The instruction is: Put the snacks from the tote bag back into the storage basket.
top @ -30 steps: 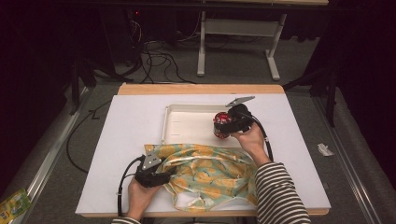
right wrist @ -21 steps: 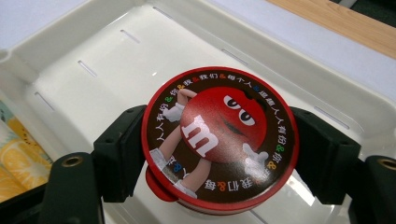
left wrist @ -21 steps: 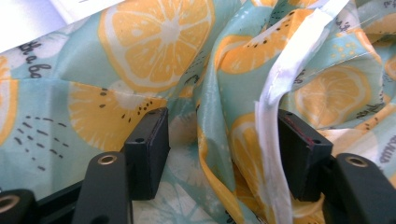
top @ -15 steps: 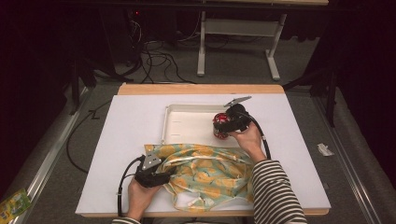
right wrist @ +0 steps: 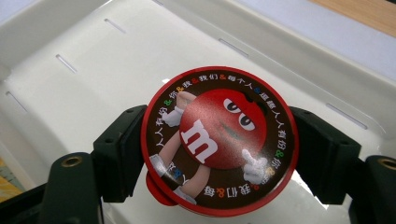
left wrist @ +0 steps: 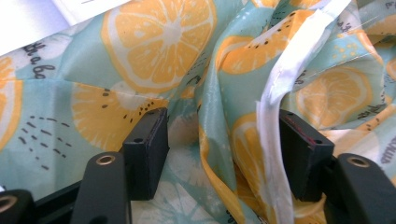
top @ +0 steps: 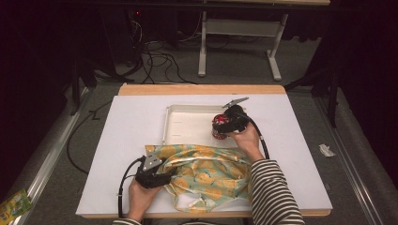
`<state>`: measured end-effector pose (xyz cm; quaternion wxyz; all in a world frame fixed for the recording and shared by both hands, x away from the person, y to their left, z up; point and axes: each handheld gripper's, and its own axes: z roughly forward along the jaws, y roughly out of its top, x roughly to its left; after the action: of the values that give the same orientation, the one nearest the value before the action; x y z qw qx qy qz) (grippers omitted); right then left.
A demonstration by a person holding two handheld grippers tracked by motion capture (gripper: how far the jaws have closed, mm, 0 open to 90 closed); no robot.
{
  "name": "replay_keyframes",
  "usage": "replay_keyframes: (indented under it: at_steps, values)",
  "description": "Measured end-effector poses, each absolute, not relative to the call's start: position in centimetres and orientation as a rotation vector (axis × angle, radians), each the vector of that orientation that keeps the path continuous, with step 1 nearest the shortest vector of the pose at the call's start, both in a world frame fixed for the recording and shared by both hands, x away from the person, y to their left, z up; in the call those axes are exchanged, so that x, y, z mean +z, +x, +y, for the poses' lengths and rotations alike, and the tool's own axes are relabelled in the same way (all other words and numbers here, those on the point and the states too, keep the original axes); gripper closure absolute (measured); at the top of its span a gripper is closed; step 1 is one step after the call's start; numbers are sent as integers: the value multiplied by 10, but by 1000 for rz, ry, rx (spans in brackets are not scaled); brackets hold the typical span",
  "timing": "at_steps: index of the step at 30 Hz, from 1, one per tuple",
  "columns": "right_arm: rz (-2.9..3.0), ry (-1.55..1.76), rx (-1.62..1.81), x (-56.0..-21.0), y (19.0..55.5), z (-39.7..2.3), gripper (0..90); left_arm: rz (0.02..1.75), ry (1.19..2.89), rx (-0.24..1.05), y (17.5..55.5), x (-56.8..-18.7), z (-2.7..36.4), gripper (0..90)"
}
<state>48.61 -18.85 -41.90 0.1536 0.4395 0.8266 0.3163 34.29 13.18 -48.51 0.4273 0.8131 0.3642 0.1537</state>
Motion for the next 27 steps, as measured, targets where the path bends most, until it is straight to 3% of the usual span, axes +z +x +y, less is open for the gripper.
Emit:
replay_keyframes:
  at_steps: [27]
  values:
    - [2344, 1290, 868, -423, 470, -190, 202, 911, 2024, 387, 343, -485, 132, 396]
